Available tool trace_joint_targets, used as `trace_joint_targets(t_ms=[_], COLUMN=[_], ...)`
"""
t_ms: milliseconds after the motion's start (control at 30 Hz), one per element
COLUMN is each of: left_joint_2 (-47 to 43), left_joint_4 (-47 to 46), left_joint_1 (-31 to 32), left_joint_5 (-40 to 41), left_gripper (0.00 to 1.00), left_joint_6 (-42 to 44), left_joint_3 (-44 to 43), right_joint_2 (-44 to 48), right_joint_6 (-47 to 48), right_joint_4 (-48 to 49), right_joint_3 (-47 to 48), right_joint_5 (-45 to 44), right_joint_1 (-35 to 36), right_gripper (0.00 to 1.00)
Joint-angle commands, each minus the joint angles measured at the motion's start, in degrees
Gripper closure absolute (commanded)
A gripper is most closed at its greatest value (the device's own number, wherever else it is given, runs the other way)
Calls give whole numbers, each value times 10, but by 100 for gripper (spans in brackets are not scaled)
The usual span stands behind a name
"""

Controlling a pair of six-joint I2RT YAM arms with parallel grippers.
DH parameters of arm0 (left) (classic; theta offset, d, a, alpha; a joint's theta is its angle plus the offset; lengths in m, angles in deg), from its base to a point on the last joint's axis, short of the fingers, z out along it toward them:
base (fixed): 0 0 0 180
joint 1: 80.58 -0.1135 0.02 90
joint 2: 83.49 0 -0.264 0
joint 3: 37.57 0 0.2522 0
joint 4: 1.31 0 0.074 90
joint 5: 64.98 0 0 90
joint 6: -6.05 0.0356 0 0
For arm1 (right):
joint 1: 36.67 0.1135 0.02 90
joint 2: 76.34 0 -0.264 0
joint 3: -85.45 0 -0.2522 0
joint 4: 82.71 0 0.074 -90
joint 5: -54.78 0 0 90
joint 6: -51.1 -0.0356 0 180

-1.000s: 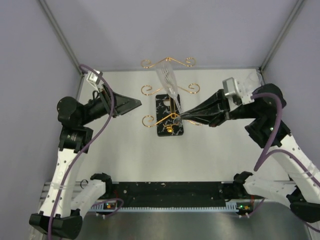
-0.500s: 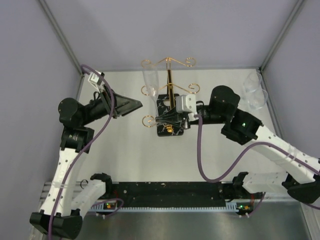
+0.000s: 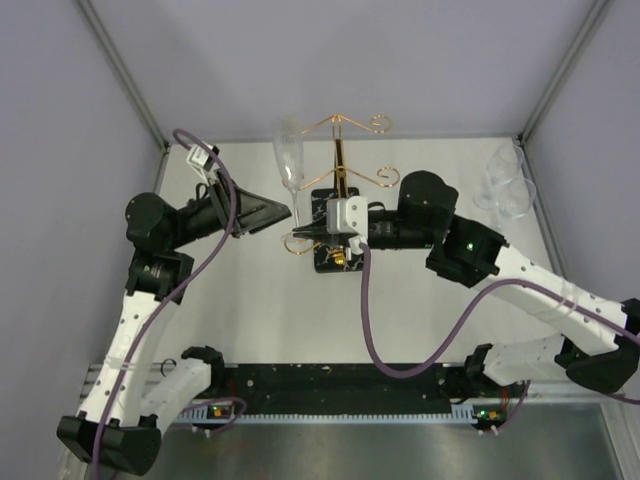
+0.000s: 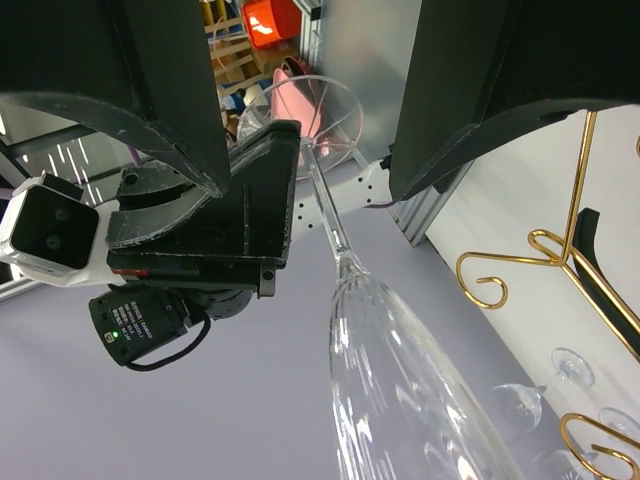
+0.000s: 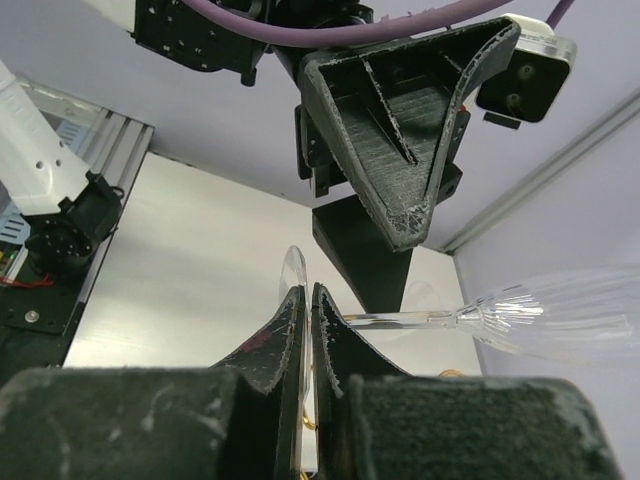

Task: Take the wine glass off the wine glass rack

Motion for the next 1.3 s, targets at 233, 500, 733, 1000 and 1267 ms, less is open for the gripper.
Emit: trace_joint_targets(t_ms=[233, 500, 733, 1000, 1267], left_joint_2=[14, 25, 30, 34, 37], left_joint_4=[-31, -22, -9, -1, 1], left_joint_1=[27, 41, 43, 48, 51], left_joint_5=[10, 16, 18, 24, 28], left_gripper=[32, 39, 59, 80, 100], left_joint_6=[20, 32, 44, 54, 64], left_joint_3=[-5, -11, -19, -21, -29], right_joint_2=[-25, -30, -27, -24, 11], right_joint_6=[24, 33, 44, 55, 29], right_joint_4=[21, 16, 12, 12, 17], right_joint_3=[33, 36, 32, 23, -5], right_joint_5=[-19, -26, -46, -72, -77], right_joint_1=[20, 31, 36, 46, 49], right_gripper=[100, 100, 100, 100, 82])
